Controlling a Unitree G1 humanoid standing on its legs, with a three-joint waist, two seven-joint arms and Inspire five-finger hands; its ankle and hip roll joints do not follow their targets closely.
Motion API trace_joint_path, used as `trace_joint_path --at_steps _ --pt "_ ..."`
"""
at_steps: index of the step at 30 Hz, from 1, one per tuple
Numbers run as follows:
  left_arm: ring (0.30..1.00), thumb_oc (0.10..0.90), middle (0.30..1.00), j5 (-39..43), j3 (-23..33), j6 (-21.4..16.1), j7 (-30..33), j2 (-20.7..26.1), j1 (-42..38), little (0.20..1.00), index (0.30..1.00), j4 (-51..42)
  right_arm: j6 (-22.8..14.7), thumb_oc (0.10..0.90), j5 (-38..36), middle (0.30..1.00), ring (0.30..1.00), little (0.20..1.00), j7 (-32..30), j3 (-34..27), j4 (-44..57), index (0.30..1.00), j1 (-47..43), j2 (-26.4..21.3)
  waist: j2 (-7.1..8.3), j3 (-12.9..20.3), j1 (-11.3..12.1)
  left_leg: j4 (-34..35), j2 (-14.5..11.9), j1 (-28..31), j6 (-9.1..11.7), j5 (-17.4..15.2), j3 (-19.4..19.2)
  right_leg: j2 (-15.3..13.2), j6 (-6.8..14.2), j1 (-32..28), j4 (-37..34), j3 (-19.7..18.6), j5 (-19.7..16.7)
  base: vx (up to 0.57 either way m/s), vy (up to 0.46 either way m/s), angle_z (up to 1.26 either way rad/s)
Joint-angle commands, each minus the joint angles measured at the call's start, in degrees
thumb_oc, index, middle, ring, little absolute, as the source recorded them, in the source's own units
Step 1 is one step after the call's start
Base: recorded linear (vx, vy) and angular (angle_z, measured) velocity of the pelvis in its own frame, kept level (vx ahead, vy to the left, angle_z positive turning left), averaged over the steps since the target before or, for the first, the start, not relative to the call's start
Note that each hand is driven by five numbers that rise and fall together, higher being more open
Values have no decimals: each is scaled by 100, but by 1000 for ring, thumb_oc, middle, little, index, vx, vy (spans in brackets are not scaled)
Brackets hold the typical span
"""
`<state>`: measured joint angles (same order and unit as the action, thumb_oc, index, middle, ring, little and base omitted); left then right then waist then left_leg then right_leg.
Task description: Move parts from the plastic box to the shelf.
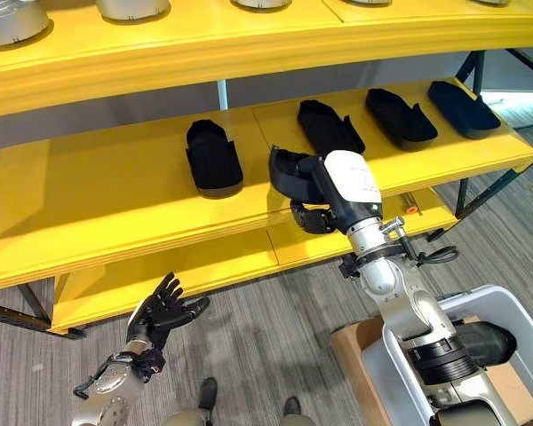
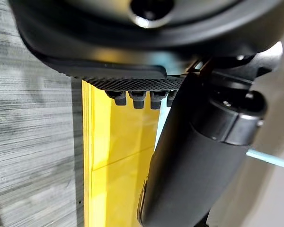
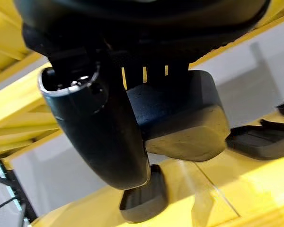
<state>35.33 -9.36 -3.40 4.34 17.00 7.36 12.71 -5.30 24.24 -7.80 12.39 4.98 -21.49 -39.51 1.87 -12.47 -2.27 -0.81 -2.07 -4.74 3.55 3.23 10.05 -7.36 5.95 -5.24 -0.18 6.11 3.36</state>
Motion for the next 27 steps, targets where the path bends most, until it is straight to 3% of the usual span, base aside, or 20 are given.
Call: trace_joint_path --at_steps 1,6,9,11,12,13,15,16,18,19,22,24,27 --pt "1000 900 1000 -70 34 -376 -96 266 -10 1000 1000 -604 -432 400 -155 300 300 300 -426 -308 501 300 -796 -13 186 850 133 -53 -183 571 -34 -729 -422 160 49 684 262 -431 -177 2 -188 11" --pt "1000 900 1000 -36 40 -384 -66 259 3 1000 1000 -693 -479 400 -154 300 300 300 -490 -210 573 300 -1006 -44 153 836 142 -177 -276 497 57 -675 -365 262 -75 661 358 -338 -58 -17 -140 12" --pt "1000 900 1000 34 71 -409 -55 268 28 1000 1000 -726 -545 400 -110 300 300 300 -572 -85 671 300 -1358 -171 159 694 193 -910 -271 216 233 -723 -275 366 -240 565 481 -275 146 -63 -183 14" --pt "1000 900 1000 42 70 -420 -37 275 -2 1000 1000 -742 -554 400 -98 300 300 300 -620 -77 682 300 -1501 -260 170 581 195 -1285 -231 -6 306 -605 -210 373 -295 562 532 -203 171 -118 -102 25" --pt "1000 900 1000 91 98 -425 -27 305 -22 1000 1000 -756 -548 400 4 300 300 300 -701 -62 756 300 -1824 -509 202 421 277 -1754 -155 -302 371 -398 -22 366 -369 603 714 -87 238 -107 -91 56" --pt "1000 900 1000 106 107 -414 -33 306 -12 1000 1000 -779 -540 400 39 300 300 300 -725 -37 763 300 -1896 -551 206 414 275 -1732 -170 -337 354 -398 3 355 -371 609 757 -59 271 -119 -78 67" --pt "1000 900 1000 145 105 -394 20 321 -9 1000 1000 -749 -479 400 210 300 300 300 -850 -4 780 300 -2098 -748 234 449 239 -1437 -615 -335 344 -237 -88 303 -348 644 925 17 377 4 59 72" --pt "1000 900 1000 182 110 -402 47 355 24 1000 1000 -755 -433 400 385 300 300 300 -938 81 794 300 -2362 -942 166 517 230 -874 -1101 -269 377 52 -127 250 -309 696 1146 74 529 63 138 58" --pt "1000 900 1000 212 104 -426 127 396 45 1000 1000 -767 -384 400 629 300 300 300 -1046 352 795 300 -2866 -1117 44 543 260 -268 -1466 -261 434 450 -124 236 -280 863 1501 53 711 63 143 8" --pt "1000 900 1000 213 113 -425 130 377 40 1000 1000 -768 -383 400 634 300 300 300 -1059 396 769 300 -2914 -1118 28 544 252 -212 -1479 -243 444 483 -133 242 -288 896 1546 48 732 38 108 -7" --pt "1000 900 1000 294 73 -440 148 408 28 1000 1000 -765 -317 400 986 300 300 300 -1096 684 754 300 -3459 -1389 -114 514 291 166 -1678 -282 545 740 -631 140 -256 1015 2027 215 981 48 132 21" --pt "1000 900 1000 303 75 -450 154 445 71 1000 1000 -769 -269 400 1224 300 300 300 -1124 898 692 300 -3802 -1323 -172 557 371 282 -1737 -160 604 659 -588 110 -207 1083 2184 163 1074 96 181 18" --pt "1000 900 1000 353 92 -499 112 564 -7 1000 1000 -824 -208 400 1333 300 300 300 -1082 1128 540 300 -4086 -1327 -93 562 496 -290 -1471 -367 537 267 -528 -183 -88 965 2127 136 1026 106 175 15"
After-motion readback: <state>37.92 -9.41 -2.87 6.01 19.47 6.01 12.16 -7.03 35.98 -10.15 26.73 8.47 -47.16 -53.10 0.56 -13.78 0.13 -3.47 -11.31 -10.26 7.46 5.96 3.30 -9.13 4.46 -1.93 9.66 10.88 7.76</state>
